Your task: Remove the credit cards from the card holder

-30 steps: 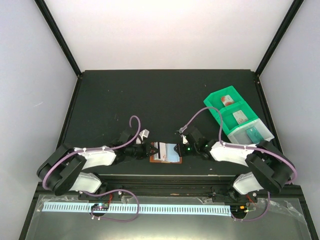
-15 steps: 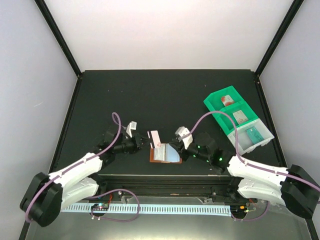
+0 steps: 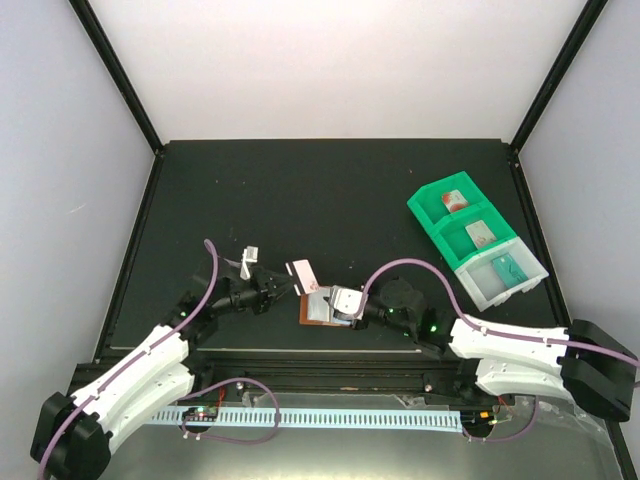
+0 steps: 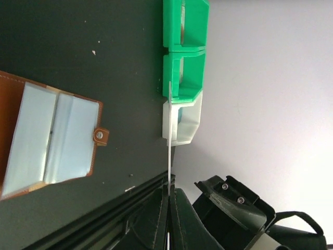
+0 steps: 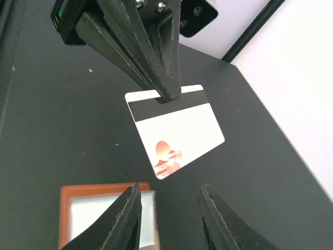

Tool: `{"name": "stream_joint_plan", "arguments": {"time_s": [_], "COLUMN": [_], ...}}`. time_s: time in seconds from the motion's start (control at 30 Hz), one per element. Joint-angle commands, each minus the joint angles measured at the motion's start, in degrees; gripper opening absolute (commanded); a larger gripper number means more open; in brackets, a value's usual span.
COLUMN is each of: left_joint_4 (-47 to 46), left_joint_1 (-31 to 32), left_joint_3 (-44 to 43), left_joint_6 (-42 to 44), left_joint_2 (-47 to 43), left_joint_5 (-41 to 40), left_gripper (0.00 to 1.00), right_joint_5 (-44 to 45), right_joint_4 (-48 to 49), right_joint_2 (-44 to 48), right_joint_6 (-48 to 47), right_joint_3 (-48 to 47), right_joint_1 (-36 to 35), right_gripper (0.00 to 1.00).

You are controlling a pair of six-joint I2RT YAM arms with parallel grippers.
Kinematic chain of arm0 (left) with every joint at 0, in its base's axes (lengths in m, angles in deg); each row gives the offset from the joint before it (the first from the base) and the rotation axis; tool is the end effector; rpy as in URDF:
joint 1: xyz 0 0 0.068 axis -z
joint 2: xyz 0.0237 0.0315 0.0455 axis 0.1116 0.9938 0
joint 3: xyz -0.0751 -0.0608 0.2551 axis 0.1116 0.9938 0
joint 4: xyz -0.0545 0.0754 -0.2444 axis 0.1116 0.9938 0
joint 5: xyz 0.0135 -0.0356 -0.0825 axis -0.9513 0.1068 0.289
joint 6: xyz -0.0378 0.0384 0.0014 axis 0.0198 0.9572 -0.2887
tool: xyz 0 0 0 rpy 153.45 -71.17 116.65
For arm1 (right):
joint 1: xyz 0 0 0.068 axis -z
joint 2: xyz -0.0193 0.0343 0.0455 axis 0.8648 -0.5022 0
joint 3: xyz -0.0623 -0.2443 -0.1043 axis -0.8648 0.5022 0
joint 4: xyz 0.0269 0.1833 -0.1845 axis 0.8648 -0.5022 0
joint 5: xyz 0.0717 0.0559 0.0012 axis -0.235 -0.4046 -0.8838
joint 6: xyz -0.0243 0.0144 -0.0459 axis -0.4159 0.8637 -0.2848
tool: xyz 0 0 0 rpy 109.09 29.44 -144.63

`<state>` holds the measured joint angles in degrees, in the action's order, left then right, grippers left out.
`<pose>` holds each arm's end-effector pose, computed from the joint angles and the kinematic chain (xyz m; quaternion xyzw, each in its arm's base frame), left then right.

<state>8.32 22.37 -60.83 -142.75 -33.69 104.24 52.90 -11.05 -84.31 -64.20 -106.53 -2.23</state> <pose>0.1385 -0.0973 0.2084 -0.1943 0.7821 -0.5751 0.1408 0.1061 0.1997 0.2073 -0.5655 0.5693 0.1731 0.5711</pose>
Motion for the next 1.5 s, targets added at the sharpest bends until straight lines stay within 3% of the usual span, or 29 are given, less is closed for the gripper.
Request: {"name": "stream_joint_plan", "arguments": {"time_s": [0.0, 0.43, 1.17, 1.47], "left_joint_4": [1.82, 4.44, 3.19, 3.02], "left_joint_1": [-0.65, -0.79, -1.18, -1.21], "left_joint_3": [-1.05, -2.24, -1.17, -1.59], "left_joint_6": [-5.61, -5.92, -6.37, -7.01], "left_joint_2": [-0.99, -3.14, -2.96, -3.6], "left_joint_5": [2.99, 3.42, 2.82, 3.07], "left_gripper": [0.02, 0.02, 0.02, 0.02], "right_joint_5": [4.81, 10.74, 9.85, 13.42], "right_joint_4": [2.84, 2.62, 1.8, 6.14], "right_joint_2": [-0.35, -10.71, -11.73, -12.1], "right_joint_6": [-11.53, -20.68, -23.12, -24.15], "right_joint_3": [-2.87, -10.14, -8.22, -7.12], "right_joint_1": [-1.44, -8.19, -9.45, -9.46], "right_gripper": [0.34, 0.38, 0.47, 0.22]}}
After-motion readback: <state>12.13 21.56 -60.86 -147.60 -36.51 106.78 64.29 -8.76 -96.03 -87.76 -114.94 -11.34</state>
